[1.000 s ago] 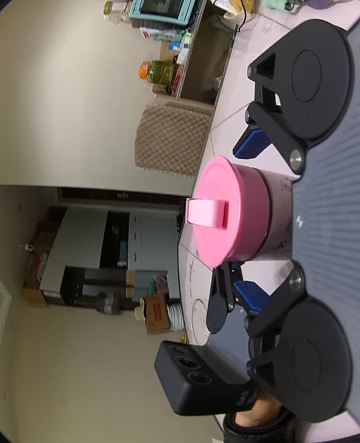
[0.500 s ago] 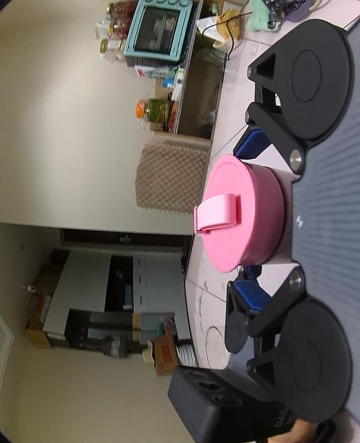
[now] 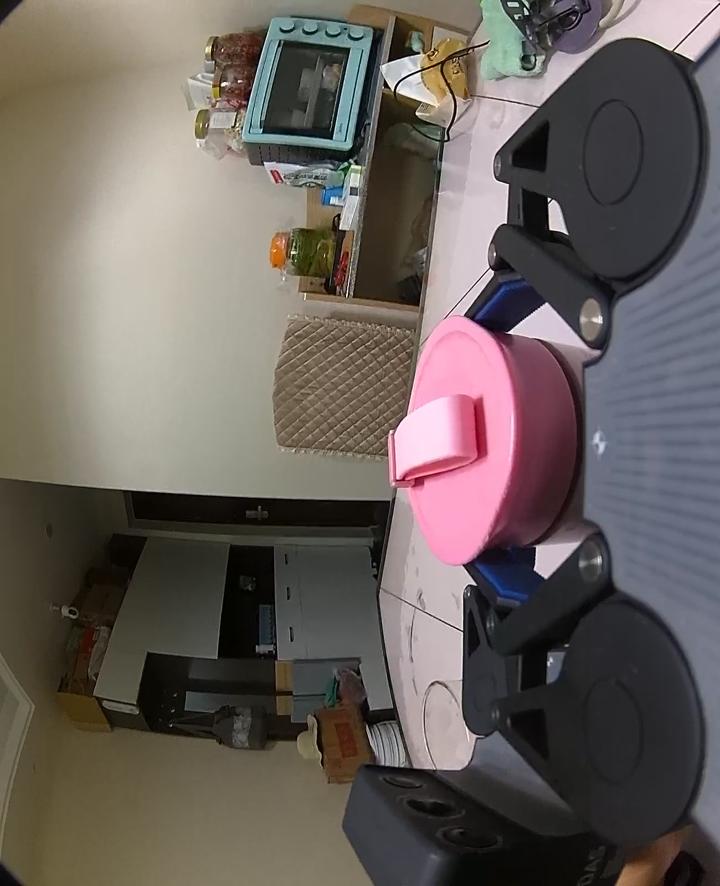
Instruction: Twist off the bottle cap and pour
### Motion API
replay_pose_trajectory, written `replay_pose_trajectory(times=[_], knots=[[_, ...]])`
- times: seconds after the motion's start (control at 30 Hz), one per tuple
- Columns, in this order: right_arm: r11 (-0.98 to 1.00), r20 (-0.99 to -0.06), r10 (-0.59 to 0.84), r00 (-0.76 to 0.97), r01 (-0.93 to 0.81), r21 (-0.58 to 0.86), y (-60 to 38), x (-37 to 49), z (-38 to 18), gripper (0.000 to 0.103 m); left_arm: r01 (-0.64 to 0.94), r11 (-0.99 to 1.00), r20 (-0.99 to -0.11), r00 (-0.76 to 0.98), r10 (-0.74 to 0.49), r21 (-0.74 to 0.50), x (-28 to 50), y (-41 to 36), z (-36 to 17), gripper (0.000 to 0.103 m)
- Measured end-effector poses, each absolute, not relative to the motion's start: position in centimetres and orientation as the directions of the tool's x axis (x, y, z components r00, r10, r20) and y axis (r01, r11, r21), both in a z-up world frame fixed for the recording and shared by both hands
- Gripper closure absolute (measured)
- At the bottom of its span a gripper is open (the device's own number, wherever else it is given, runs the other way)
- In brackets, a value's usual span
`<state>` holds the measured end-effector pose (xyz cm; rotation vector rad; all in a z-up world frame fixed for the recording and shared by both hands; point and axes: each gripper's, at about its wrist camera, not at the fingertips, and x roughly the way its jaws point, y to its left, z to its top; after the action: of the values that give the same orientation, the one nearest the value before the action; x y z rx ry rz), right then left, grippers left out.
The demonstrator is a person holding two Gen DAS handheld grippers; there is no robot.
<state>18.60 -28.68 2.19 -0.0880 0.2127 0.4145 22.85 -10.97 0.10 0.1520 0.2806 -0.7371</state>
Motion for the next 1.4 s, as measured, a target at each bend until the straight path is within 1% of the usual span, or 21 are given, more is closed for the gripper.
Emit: replay_pose_trajectory(times=[0.13,0.2,0.33,0.5,0.6,0.8,0.83,0.87,0.93,1.13,1.23,1.33,1.4], knots=[[0.874,-0.225,0.464,0.857,-0.484,-0.043,-29.8,19.1,2.4,0.018,0.680,0.732,-0.304,0.706,-0.640,0.039,22.8,-10.9,0.1,0.014],[0.825,-0.228,0.544,0.808,-0.565,-0.033,-31.2,19.9,2.4,0.018,0.680,0.732,-0.304,0.706,-0.640,0.039,22.8,-10.9,0.1,0.014],[0.737,-0.247,0.648,0.721,-0.675,-0.037,-33.0,21.1,2.8,0.018,0.680,0.732,-0.304,0.706,-0.640,0.039,22.8,-10.9,0.2,0.014],[0.629,-0.264,0.741,0.617,-0.776,-0.046,-34.3,22.4,3.5,0.018,0.681,0.732,-0.304,0.705,-0.640,0.038,22.8,-10.9,0.2,0.014],[0.588,-0.265,0.775,0.574,-0.808,-0.031,-34.9,22.9,3.7,0.018,0.681,0.731,-0.304,0.705,-0.640,0.039,22.8,-10.9,0.2,0.014],[0.595,-0.256,0.773,0.580,-0.803,-0.024,-34.7,22.5,4.0,0.018,0.681,0.731,-0.304,0.705,-0.640,0.039,22.8,-10.9,0.2,0.014],[0.601,-0.255,0.770,0.585,-0.799,-0.017,-34.6,22.4,4.0,0.017,0.681,0.731,-0.304,0.705,-0.641,0.039,22.8,-10.9,0.3,0.014],[0.614,-0.255,0.762,0.595,-0.790,-0.011,-34.5,22.2,4.1,0.012,0.681,0.731,-0.304,0.705,-0.641,0.039,22.8,-10.9,0.3,0.014],[0.632,-0.254,0.746,0.616,-0.774,-0.021,-34.2,21.7,4.2,0.011,0.681,0.731,-0.304,0.705,-0.641,0.039,22.8,-10.9,0.3,0.014],[0.737,-0.247,0.648,0.721,-0.675,-0.037,-33.3,19.6,4.2,0.011,0.681,0.731,-0.304,0.705,-0.641,0.038,22.7,-11.0,0.2,0.014],[0.806,-0.234,0.567,0.790,-0.590,-0.039,-32.8,18.4,4.0,0.011,0.682,0.731,-0.304,0.704,-0.642,0.038,22.6,-11.0,0.2,0.014],[0.839,-0.228,0.527,0.818,-0.544,-0.014,-32.5,18.0,3.7,0.011,0.682,0.731,-0.304,0.704,-0.642,0.038,22.6,-11.0,0.2,0.014],[0.863,-0.228,0.486,0.844,-0.504,-0.026,-31.9,17.6,3.6,0.011,0.682,0.731,-0.304,0.704,-0.642,0.038,22.6,-11.0,0.2,0.014]])
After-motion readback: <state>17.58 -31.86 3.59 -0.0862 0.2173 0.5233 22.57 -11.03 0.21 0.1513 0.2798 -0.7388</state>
